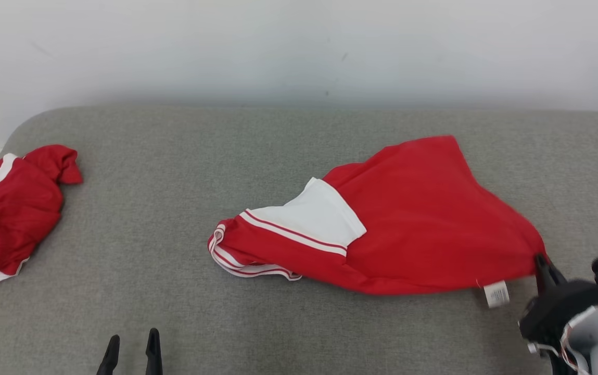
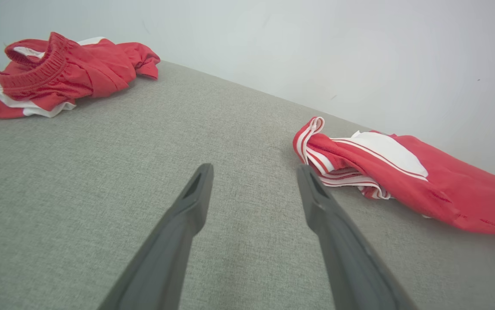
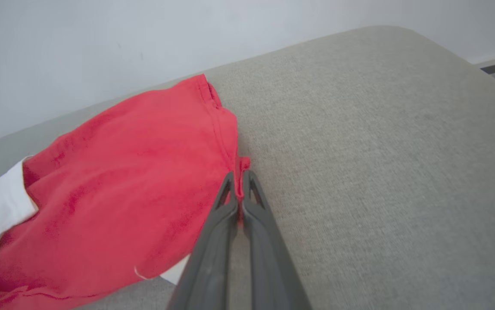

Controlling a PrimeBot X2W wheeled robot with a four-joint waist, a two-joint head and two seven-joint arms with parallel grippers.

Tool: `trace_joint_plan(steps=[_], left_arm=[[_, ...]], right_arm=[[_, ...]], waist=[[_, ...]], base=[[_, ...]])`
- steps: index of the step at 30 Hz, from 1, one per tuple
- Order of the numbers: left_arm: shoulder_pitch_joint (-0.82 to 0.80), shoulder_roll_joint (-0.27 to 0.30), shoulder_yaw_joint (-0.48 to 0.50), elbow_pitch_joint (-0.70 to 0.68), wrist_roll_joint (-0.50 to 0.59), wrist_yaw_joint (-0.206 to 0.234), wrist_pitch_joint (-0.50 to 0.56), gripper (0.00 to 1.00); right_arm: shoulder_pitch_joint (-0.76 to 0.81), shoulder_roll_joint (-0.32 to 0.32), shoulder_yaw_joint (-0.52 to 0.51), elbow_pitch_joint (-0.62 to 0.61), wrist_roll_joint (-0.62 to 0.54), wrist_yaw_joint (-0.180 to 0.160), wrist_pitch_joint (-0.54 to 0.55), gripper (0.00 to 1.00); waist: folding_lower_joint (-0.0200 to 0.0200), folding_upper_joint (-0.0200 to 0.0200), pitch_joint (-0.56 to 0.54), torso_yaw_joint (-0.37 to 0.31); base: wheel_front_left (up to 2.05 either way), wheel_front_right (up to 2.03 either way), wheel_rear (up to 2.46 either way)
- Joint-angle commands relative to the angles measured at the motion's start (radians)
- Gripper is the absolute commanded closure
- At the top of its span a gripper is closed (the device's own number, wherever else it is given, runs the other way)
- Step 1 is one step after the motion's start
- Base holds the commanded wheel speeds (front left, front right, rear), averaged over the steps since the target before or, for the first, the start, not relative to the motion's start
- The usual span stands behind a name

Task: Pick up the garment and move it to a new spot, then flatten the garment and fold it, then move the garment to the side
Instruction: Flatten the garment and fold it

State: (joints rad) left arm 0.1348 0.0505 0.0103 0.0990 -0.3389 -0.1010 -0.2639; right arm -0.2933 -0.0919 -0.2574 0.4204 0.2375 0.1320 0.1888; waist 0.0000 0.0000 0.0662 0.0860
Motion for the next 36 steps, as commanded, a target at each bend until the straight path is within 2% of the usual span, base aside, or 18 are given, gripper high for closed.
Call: trace_joint_plan(steps=[1, 6, 11, 12, 13, 18, 24, 28, 36], left_arm=[[0.017, 0.000, -0.003, -0.006, -0.003, 0.005, -0.001, 0.00], [0.022, 0.000, -0.014, -0.016, -0.009, 0.014, -0.001, 0.00], [0.025, 0.000, -0.024, -0.022, -0.008, 0.019, -0.001, 0.00], [0.026, 0.000, -0.025, -0.023, -0.006, 0.018, -0.001, 0.00], [0.025, 0.000, -0.027, -0.022, -0.004, 0.018, -0.001, 0.00], [0.032, 0.003, -0.016, -0.005, -0.003, 0.011, -0.001, 0.00], [0.051, 0.006, 0.008, 0.009, -0.008, 0.001, -0.001, 0.00], [0.060, 0.005, 0.024, 0.010, -0.010, -0.004, -0.001, 0.00], [0.046, 0.003, 0.042, 0.025, 0.001, -0.014, -0.001, 0.00]], right_arm=[[0.048, 0.008, -0.017, -0.042, 0.001, -0.003, 0.025, 1.00], [0.166, 0.036, -0.068, -0.162, 0.001, -0.003, 0.094, 1.00], [0.221, 0.042, -0.083, -0.142, 0.000, -0.003, 0.126, 1.00], [0.227, 0.042, -0.080, -0.125, 0.005, -0.003, 0.131, 0.81], [0.232, 0.041, -0.081, -0.108, 0.011, -0.003, 0.134, 0.00], [0.228, 0.041, -0.087, -0.066, -0.035, -0.003, 0.097, 0.00], [0.233, 0.041, -0.088, -0.111, -0.113, -0.003, 0.003, 0.00], [0.249, 0.042, -0.030, -0.171, -0.143, -0.003, -0.101, 0.00], [0.301, 0.010, 0.121, -0.231, -0.127, -0.003, -0.311, 0.00]], waist=[[0.0000, 0.0000, -0.015, -0.017], [0.0000, 0.0000, -0.016, -0.026], [0.0000, 0.0000, -0.017, -0.022], [0.0000, 0.0000, -0.018, -0.020], [0.0000, 0.0000, -0.019, -0.018], [0.0000, 0.0000, -0.037, -0.014], [0.0000, 0.0000, -0.075, -0.024], [0.0000, 0.0000, -0.093, -0.034], [0.0000, 0.0000, -0.122, -0.050]], base=[[0.00, 0.00, 0.00], [0.00, 0.00, 0.00], [0.00, 0.00, 0.00], [0.00, 0.00, 0.00], [0.00, 0.00, 0.00], [0.00, 0.00, 0.00], [0.00, 0.00, 0.00], [0.00, 0.00, 0.00], [0.00, 0.00, 0.00]])
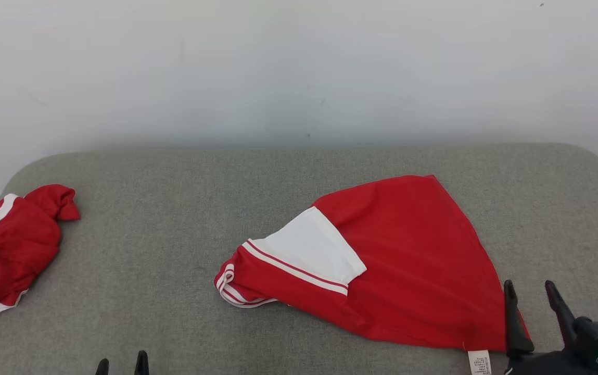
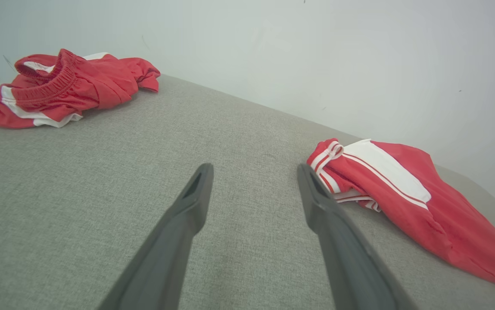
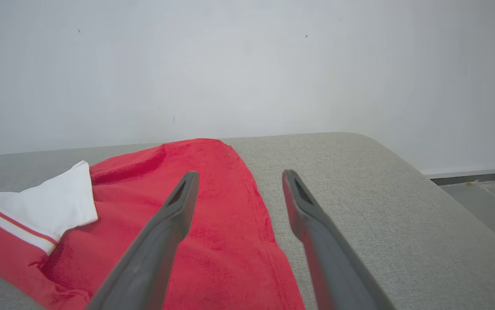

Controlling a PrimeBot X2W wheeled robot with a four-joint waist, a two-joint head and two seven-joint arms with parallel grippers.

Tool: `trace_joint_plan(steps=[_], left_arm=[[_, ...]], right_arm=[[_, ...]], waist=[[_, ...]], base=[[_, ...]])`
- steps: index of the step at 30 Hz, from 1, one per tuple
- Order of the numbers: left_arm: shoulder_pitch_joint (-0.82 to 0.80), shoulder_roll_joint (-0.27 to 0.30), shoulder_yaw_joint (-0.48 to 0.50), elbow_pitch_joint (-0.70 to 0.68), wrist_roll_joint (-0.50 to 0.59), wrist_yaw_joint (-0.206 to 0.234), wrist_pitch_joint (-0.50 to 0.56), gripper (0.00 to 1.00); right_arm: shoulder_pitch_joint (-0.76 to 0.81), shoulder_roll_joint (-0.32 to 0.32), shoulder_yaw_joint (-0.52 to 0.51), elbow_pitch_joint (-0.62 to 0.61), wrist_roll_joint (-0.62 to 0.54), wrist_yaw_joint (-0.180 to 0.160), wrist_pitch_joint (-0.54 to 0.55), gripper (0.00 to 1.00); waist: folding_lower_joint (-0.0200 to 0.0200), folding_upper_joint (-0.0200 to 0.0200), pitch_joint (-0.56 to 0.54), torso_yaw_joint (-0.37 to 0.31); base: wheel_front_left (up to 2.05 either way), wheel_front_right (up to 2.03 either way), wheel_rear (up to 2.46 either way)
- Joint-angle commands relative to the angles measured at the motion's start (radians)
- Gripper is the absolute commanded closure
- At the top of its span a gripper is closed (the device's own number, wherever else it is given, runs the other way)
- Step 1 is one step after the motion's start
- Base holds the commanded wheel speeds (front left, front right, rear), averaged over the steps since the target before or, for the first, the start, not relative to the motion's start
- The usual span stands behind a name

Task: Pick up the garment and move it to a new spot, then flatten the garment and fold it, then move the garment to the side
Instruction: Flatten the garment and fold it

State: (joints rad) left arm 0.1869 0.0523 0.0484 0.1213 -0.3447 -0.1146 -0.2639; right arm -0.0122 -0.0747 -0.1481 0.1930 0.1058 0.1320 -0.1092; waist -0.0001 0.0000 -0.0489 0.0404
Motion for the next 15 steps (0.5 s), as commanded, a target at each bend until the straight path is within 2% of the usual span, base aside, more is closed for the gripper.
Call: trace_joint_plan(steps=[1, 5, 15], left_arm=[[-0.005, 0.001, 0.006, 0.004, 0.009, -0.002, -0.001, 0.00], [0.003, 0.000, 0.014, 0.007, 0.013, -0.005, -0.001, 0.00], [0.020, -0.002, 0.017, -0.001, 0.018, -0.007, -0.001, 0.00]], right_arm=[[0.028, -0.010, 0.028, -0.005, 0.008, -0.003, -0.030, 0.00], [0.065, -0.021, 0.076, 0.010, 0.017, -0.003, -0.048, 0.00], [0.066, -0.024, 0.095, 0.017, 0.041, -0.003, -0.045, 0.00]], waist=[[0.0001, 0.0000, -0.010, -0.005], [0.0001, 0.0000, -0.020, -0.008], [0.0001, 0.0000, -0.021, -0.019]], base=[[0.00, 0.00, 0.00], [0.00, 0.00, 0.00], [0.00, 0.00, 0.00]])
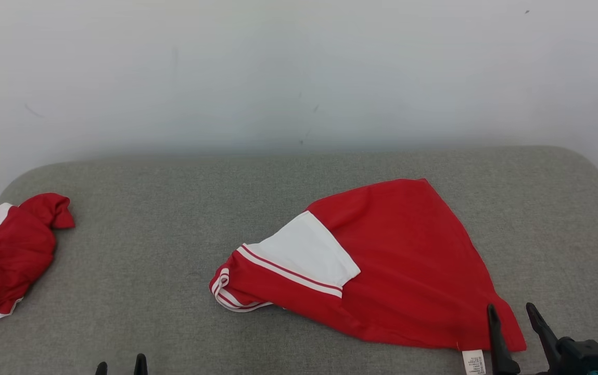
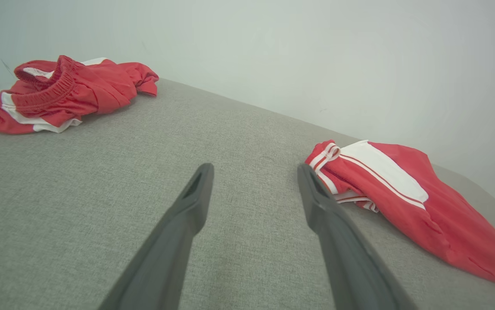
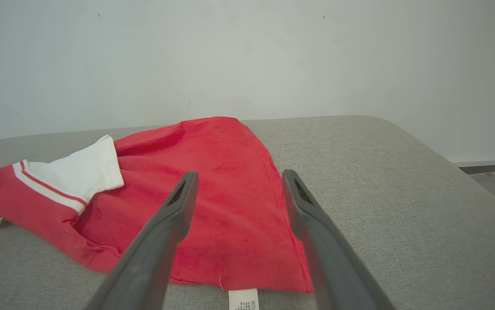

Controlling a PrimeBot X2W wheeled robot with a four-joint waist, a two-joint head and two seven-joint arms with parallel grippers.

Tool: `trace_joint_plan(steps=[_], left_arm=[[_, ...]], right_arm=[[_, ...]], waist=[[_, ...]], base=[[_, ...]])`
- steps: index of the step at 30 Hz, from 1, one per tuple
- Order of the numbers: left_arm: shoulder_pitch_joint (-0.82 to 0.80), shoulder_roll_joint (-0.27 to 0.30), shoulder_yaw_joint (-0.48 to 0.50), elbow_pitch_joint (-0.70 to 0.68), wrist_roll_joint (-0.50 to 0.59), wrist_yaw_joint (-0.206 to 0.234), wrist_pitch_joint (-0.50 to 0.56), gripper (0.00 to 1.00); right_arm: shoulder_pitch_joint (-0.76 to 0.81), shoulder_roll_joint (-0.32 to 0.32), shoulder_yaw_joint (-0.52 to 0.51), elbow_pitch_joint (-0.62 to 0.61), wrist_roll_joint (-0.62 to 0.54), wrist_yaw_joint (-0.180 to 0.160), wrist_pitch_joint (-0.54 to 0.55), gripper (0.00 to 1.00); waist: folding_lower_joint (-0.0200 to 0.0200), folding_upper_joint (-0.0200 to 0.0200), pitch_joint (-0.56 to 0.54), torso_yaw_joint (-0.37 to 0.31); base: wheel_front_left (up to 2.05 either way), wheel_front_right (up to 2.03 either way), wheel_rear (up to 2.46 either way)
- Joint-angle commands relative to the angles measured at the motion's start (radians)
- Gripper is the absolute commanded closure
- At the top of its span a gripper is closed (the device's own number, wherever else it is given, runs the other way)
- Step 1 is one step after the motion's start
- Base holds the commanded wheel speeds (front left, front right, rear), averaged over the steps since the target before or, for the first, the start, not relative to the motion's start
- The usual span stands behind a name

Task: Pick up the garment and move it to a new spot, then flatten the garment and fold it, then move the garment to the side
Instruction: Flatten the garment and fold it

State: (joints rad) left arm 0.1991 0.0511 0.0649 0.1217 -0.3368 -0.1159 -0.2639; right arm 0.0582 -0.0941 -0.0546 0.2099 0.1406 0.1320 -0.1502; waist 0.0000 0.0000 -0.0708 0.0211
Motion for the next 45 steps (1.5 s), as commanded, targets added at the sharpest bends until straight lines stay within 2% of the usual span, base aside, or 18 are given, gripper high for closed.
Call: trace_joint_plan(steps=[1, 6, 11, 16, 17, 21, 32, 45], left_arm=[[-0.002, 0.000, -0.003, 0.001, 0.011, -0.006, -0.001, 0.00], [-0.093, 0.006, -0.036, 0.031, 0.016, -0.007, 0.034, 0.00], [-0.274, 0.005, -0.060, 0.125, -0.045, 0.014, 0.232, 0.00], [-0.488, 0.014, -0.097, 0.229, -0.050, 0.041, 0.422, 0.00], [-0.572, 0.022, -0.116, 0.269, -0.040, 0.039, 0.472, 0.00], [-0.701, 0.035, -0.148, 0.359, -0.038, 0.026, 0.549, 0.00], [-0.911, 0.059, -0.213, 0.535, -0.071, -0.008, 0.664, 0.00], [-1.008, 0.107, -0.265, 0.637, -0.047, -0.013, 0.633, 0.00]], right_arm=[[-0.006, -0.003, 0.001, 0.001, 0.010, -0.003, -0.004, 0.00], [-0.014, 0.006, 0.005, -0.004, 0.012, -0.003, 0.000, 0.00], [-0.026, 0.006, 0.026, -0.013, 0.016, -0.003, -0.003, 0.00], [-0.056, -0.001, 0.052, -0.027, 0.020, -0.003, 0.004, 0.00], [-0.071, -0.004, 0.069, -0.026, 0.024, -0.003, 0.003, 0.00], [-0.103, -0.001, 0.099, -0.019, 0.030, -0.003, -0.003, 0.00], [-0.176, 0.009, 0.171, 0.017, 0.054, -0.003, -0.030, 0.00], [-0.207, 0.013, 0.195, 0.053, 0.074, -0.003, -0.058, 0.00]], waist=[[0.0000, 0.0000, 0.002, -0.001], [0.0000, 0.0000, 0.021, -0.005], [0.0000, 0.0000, 0.059, -0.024], [0.0000, 0.0000, 0.126, -0.064], [0.0000, 0.0000, 0.152, -0.085], [0.0000, 0.0000, 0.196, -0.130], [0.0000, 0.0000, 0.289, -0.252], [0.0000, 0.0000, 0.343, -0.324]], base=[[0.00, 0.00, 0.00], [0.00, 0.00, 0.00], [0.00, 0.00, 0.00], [0.00, 0.00, 0.00], [0.00, 0.00, 0.00], [0.00, 0.00, 0.00], [0.00, 0.00, 0.00], [0.00, 0.00, 0.00]])
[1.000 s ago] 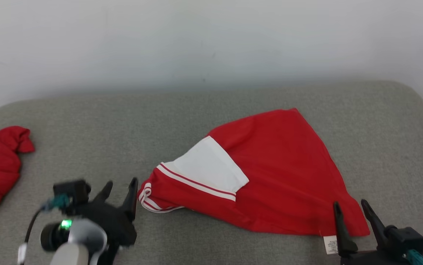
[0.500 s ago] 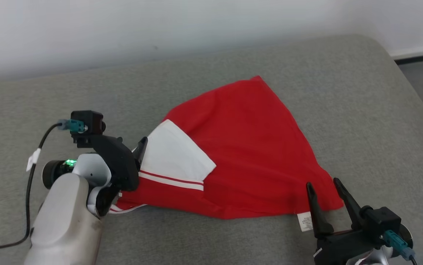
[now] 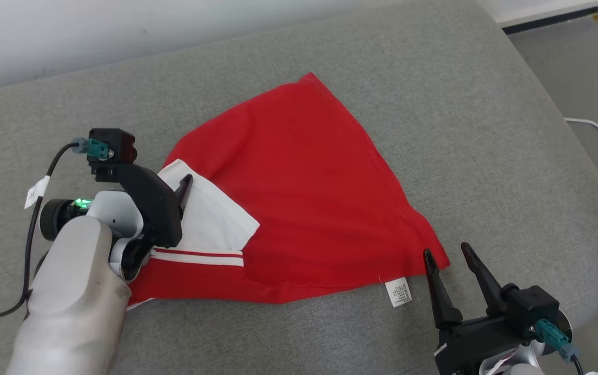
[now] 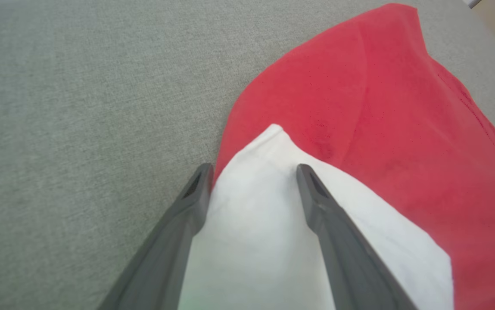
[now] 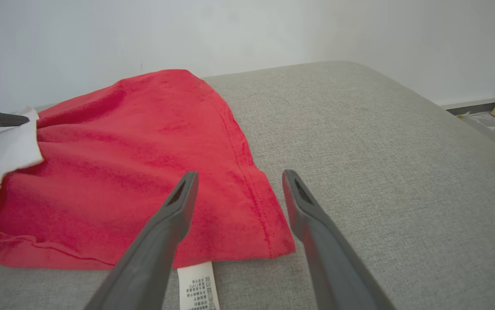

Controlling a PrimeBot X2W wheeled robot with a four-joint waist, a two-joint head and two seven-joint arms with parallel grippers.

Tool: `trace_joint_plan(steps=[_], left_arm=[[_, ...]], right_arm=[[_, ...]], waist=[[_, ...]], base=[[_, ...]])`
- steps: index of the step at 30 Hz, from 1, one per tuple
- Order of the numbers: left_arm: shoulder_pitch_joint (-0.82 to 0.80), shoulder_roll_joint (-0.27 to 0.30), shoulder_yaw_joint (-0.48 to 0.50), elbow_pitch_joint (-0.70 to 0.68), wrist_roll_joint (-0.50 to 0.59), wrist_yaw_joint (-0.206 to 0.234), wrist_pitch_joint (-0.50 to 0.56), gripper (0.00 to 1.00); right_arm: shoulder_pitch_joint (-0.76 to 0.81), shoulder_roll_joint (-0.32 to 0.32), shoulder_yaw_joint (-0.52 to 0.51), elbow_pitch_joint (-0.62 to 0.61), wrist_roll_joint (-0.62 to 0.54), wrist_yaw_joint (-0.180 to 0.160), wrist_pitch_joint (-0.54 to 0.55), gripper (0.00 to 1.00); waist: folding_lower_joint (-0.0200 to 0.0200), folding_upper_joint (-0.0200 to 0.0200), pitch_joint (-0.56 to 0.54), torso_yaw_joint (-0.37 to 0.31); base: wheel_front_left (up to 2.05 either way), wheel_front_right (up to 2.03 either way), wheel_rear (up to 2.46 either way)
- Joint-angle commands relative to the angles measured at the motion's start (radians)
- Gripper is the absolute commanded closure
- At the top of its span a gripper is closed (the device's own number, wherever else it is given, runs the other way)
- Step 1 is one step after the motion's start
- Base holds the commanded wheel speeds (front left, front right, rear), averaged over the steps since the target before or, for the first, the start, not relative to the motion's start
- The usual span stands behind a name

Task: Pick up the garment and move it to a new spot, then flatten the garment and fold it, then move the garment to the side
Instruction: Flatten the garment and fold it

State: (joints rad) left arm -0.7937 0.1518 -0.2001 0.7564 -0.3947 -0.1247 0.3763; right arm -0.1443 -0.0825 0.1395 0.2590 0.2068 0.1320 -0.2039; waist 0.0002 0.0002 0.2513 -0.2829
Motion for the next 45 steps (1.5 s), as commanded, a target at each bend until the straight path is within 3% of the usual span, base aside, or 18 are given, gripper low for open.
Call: trace_joint_plan(steps=[1, 11, 22, 33, 34, 35, 36, 37, 45], left_arm=[[-0.020, 0.007, -0.004, 0.009, 0.013, -0.004, -0.010, 0.00], [-0.038, -0.018, -0.082, 0.042, 0.019, -0.006, -0.012, 0.00], [0.000, -0.029, -0.124, -0.020, 0.025, 0.005, -0.010, 0.00], [0.032, -0.006, -0.155, -0.097, 0.038, 0.011, 0.006, 0.00], [0.034, -0.003, -0.157, -0.099, 0.040, 0.015, 0.003, 0.20], [0.034, -0.003, -0.157, -0.099, 0.040, 0.015, 0.003, 0.20], [0.036, 0.001, -0.156, -0.103, 0.042, 0.018, -0.002, 0.66], [0.037, 0.005, -0.155, -0.106, 0.042, 0.018, -0.004, 1.00], [0.047, 0.016, -0.155, -0.120, 0.031, 0.020, -0.039, 1.00]], right_arm=[[-0.007, 0.002, 0.000, 0.005, 0.009, -0.003, -0.007, 0.00], [-0.011, 0.000, -0.014, 0.019, 0.006, -0.003, -0.015, 0.00], [-0.003, -0.001, -0.014, 0.024, 0.005, -0.003, -0.010, 0.00], [0.001, -0.006, -0.007, 0.013, 0.015, -0.003, -0.010, 0.00], [0.000, -0.005, -0.007, 0.013, 0.015, -0.003, -0.010, 0.00], [0.000, -0.005, -0.007, 0.013, 0.015, -0.003, -0.010, 0.00], [0.000, -0.004, -0.007, 0.012, 0.014, -0.003, -0.011, 0.00], [0.000, -0.003, -0.008, 0.012, 0.014, -0.003, -0.012, 0.00], [0.004, 0.003, -0.030, 0.025, 0.012, -0.003, -0.013, 0.00]], waist=[[-0.0002, -0.0002, 0.022, -0.021], [-0.0002, -0.0002, 0.014, -0.004], [-0.0002, -0.0002, -0.007, 0.021], [-0.0002, -0.0002, -0.003, 0.015], [-0.0002, -0.0002, -0.001, 0.014], [-0.0002, -0.0002, -0.001, 0.014], [-0.0002, -0.0002, 0.001, 0.013], [-0.0002, -0.0002, 0.002, 0.013], [-0.0002, -0.0002, -0.010, 0.034]], base=[[0.00, 0.00, 0.00], [0.00, 0.00, 0.00], [0.00, 0.00, 0.00], [0.00, 0.00, 0.00], [0.00, 0.00, 0.00], [0.00, 0.00, 0.00], [0.00, 0.00, 0.00], [0.00, 0.00, 0.00], [0.00, 0.00, 0.00]])
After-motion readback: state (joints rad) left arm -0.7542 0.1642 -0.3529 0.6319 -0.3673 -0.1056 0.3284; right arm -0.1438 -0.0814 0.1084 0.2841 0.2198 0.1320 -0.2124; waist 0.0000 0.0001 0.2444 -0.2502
